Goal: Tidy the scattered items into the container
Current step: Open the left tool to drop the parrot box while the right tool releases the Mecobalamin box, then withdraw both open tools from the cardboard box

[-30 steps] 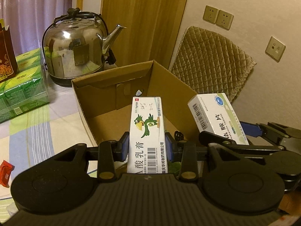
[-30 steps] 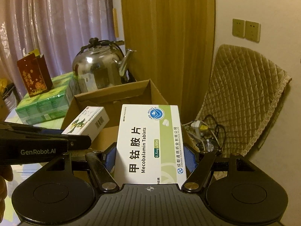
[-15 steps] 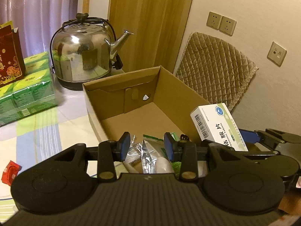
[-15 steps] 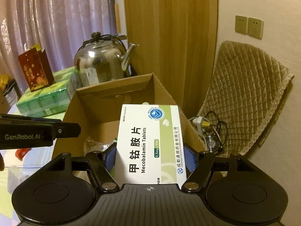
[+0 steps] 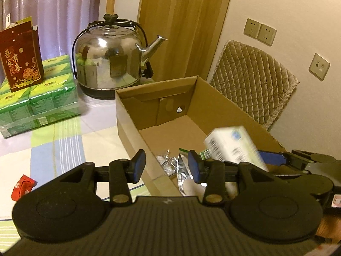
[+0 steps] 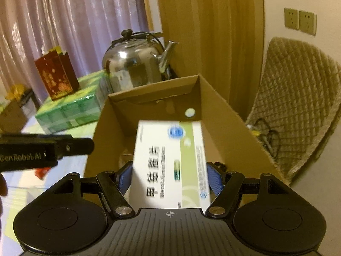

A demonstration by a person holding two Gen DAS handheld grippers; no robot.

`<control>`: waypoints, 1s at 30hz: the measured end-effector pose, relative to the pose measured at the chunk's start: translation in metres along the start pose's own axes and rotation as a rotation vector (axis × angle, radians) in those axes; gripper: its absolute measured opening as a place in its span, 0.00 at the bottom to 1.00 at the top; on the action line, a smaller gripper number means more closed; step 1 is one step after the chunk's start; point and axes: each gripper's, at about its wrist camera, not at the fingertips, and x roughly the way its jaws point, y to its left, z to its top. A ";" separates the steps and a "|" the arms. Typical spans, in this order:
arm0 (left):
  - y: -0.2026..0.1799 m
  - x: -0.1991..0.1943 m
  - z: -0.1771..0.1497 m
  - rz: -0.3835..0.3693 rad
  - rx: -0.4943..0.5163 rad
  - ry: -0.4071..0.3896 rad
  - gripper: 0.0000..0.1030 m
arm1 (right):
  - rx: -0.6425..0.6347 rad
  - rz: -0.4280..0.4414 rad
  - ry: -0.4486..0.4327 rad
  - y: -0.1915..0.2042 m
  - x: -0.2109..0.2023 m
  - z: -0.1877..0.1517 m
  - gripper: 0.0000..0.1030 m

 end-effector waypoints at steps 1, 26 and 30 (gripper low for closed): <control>0.002 0.000 0.000 0.002 -0.002 0.000 0.37 | 0.002 0.001 -0.005 0.001 -0.001 0.001 0.67; 0.039 -0.025 -0.020 0.066 -0.019 0.002 0.40 | -0.045 0.004 -0.096 0.032 -0.017 0.003 0.80; 0.051 -0.032 -0.024 0.090 -0.030 -0.001 0.43 | -0.064 0.023 -0.106 0.046 -0.017 0.003 0.81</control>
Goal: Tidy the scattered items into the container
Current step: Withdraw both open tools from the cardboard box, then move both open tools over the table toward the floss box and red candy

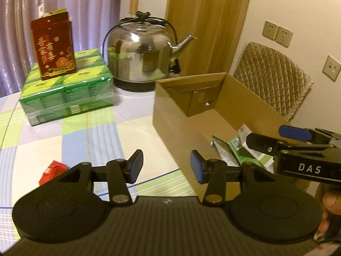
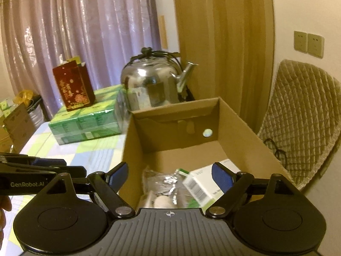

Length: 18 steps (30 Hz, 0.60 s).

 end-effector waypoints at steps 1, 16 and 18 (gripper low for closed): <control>0.003 -0.001 -0.001 0.007 -0.002 0.000 0.43 | -0.005 0.004 -0.004 0.003 0.000 0.000 0.81; 0.062 -0.030 -0.027 0.119 -0.018 0.018 0.54 | -0.088 0.137 -0.053 0.064 -0.003 0.001 0.83; 0.071 -0.035 -0.032 0.138 -0.023 0.025 0.55 | -0.099 0.156 -0.054 0.072 -0.002 0.000 0.83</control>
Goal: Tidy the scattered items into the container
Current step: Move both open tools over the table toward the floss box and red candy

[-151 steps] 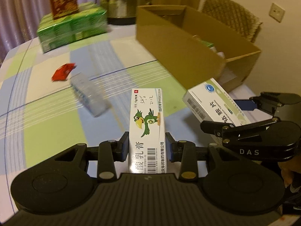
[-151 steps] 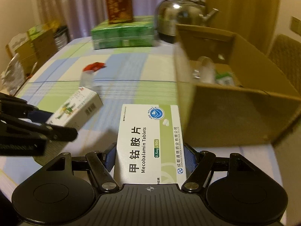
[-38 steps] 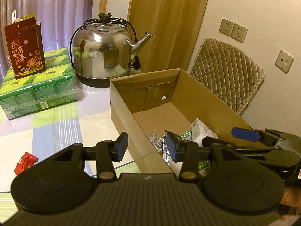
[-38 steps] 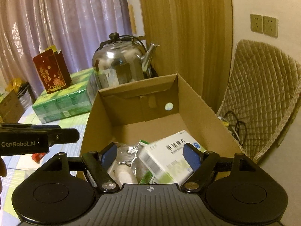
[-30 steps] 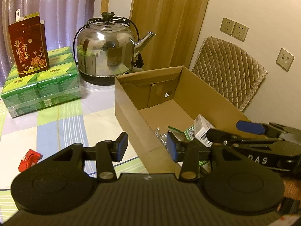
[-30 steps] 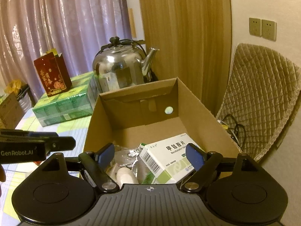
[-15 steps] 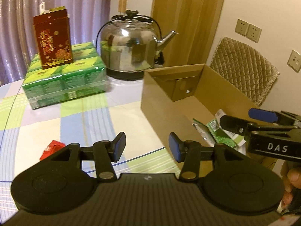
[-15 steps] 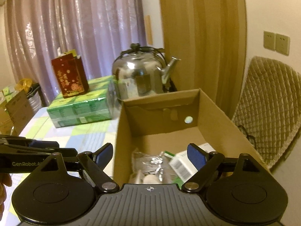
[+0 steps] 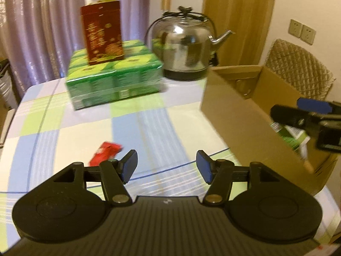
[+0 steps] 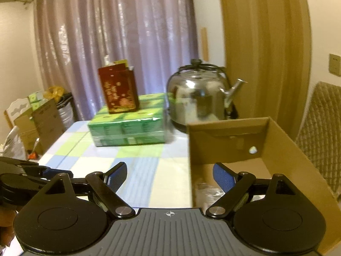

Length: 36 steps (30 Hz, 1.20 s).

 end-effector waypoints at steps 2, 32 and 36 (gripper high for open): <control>0.012 -0.003 -0.006 0.019 -0.009 0.008 0.55 | -0.009 0.020 0.000 0.008 0.001 0.000 0.83; 0.111 -0.010 -0.053 0.160 -0.065 0.105 0.60 | -0.257 0.268 0.292 0.104 0.064 -0.078 0.84; 0.117 -0.004 -0.051 0.162 -0.090 0.110 0.61 | -0.230 0.295 0.337 0.106 0.083 -0.087 0.84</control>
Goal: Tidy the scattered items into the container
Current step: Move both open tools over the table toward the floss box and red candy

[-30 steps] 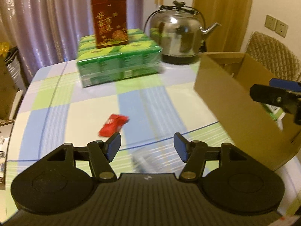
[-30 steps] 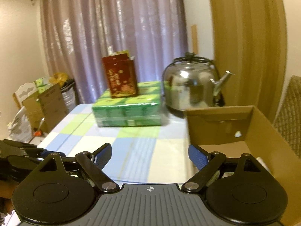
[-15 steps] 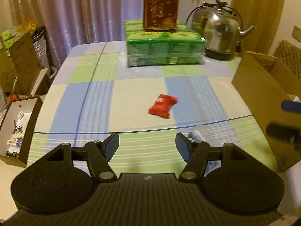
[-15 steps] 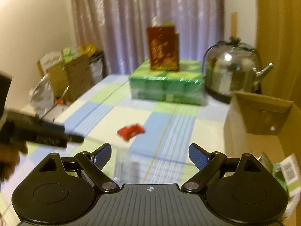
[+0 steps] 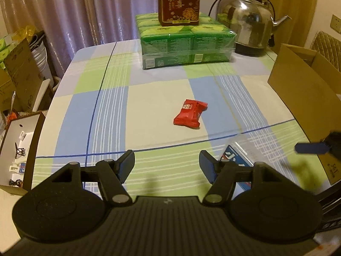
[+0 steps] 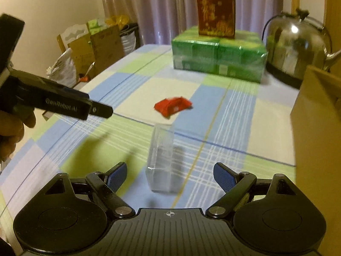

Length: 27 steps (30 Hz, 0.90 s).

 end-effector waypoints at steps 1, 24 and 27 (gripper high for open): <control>0.000 0.002 0.000 -0.001 0.000 0.004 0.61 | 0.000 0.003 0.005 0.001 0.004 0.000 0.84; -0.028 0.030 0.008 -0.014 0.087 0.045 0.63 | 0.158 -0.118 -0.001 -0.055 0.030 0.005 0.70; -0.032 0.033 0.010 -0.014 0.089 0.048 0.65 | 0.122 -0.111 -0.005 -0.055 0.029 0.002 0.70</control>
